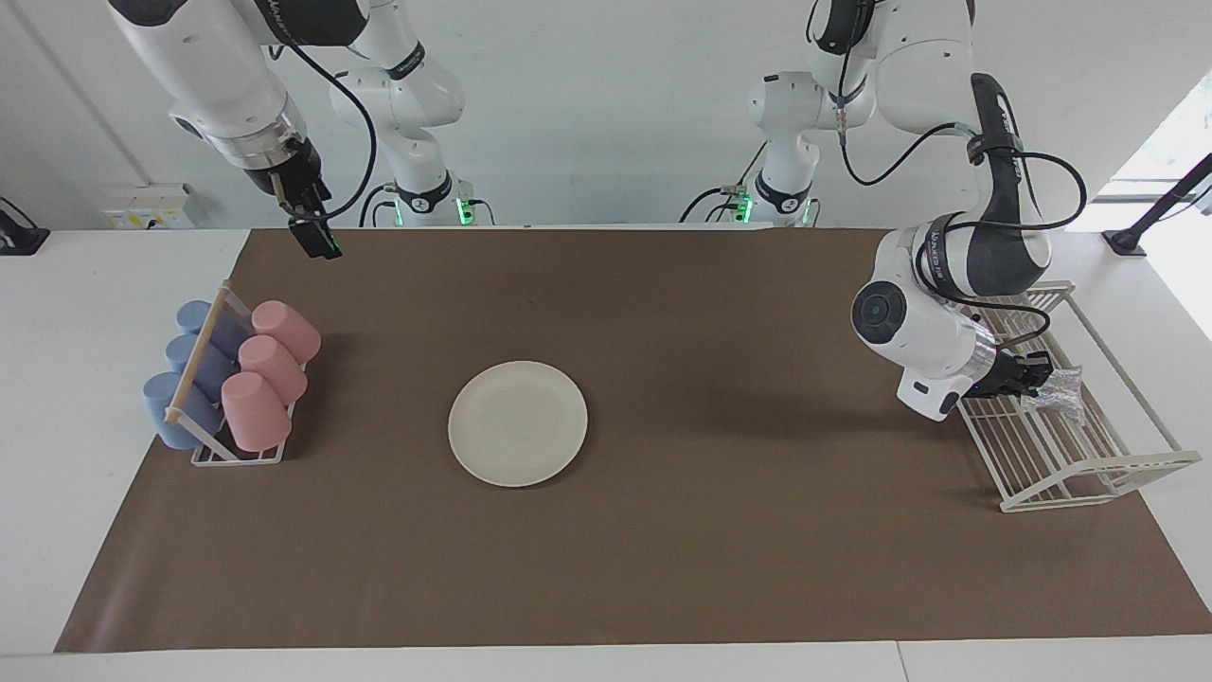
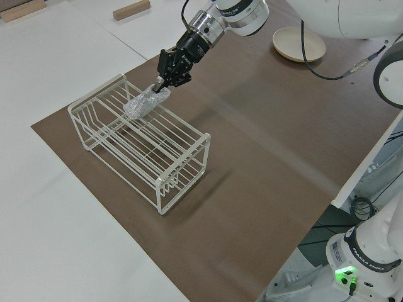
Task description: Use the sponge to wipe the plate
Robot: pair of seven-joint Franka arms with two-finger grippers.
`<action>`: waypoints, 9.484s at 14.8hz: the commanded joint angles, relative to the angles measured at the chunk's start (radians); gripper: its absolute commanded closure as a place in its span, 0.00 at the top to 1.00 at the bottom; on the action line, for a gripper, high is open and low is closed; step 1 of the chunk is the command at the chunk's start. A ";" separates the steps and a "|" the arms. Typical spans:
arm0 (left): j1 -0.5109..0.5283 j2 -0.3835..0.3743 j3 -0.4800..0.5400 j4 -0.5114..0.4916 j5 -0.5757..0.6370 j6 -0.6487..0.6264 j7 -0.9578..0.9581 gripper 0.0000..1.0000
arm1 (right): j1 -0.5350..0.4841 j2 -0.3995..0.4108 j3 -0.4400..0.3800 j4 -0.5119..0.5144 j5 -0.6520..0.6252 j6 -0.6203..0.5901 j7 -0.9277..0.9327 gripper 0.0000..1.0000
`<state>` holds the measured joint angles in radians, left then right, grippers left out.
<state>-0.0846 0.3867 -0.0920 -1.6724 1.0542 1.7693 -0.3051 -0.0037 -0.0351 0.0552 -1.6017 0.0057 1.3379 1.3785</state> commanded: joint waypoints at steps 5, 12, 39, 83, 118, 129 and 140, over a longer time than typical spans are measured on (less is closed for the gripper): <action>-0.007 -0.029 -0.003 0.130 -0.217 -0.068 0.015 0.00 | -0.002 -0.052 0.031 -0.076 -0.001 0.035 0.067 1.00; -0.004 -0.106 -0.032 0.369 -0.869 -0.382 0.001 0.00 | -0.002 -0.057 0.072 -0.079 -0.001 0.041 0.120 1.00; -0.135 -0.647 -0.008 -0.707 -2.640 0.076 0.520 0.00 | 0.324 -0.098 0.118 -0.202 0.231 0.466 0.612 1.00; -0.133 -0.658 -0.008 -0.722 -2.535 0.108 0.512 1.00 | 0.284 0.243 0.118 -0.555 0.231 1.288 0.225 0.00; 0.161 -0.612 -0.006 -0.532 -1.349 0.114 0.515 1.00 | 0.214 0.388 0.118 -0.584 0.393 1.454 -0.155 0.00; 0.161 -0.614 -0.006 -0.532 -1.349 0.116 0.515 1.00 | 0.280 0.336 0.106 -0.514 0.392 1.326 0.014 0.00; 0.143 -0.631 -0.005 -0.540 -1.912 0.012 0.385 1.00 | 0.260 0.051 0.097 -0.184 0.188 0.572 0.269 0.00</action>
<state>0.0638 -0.2330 -0.0934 -2.2168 -0.7358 1.8149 0.1040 0.2666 0.0305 0.1431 -1.8565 0.2257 1.9984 1.5883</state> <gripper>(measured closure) 0.000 0.903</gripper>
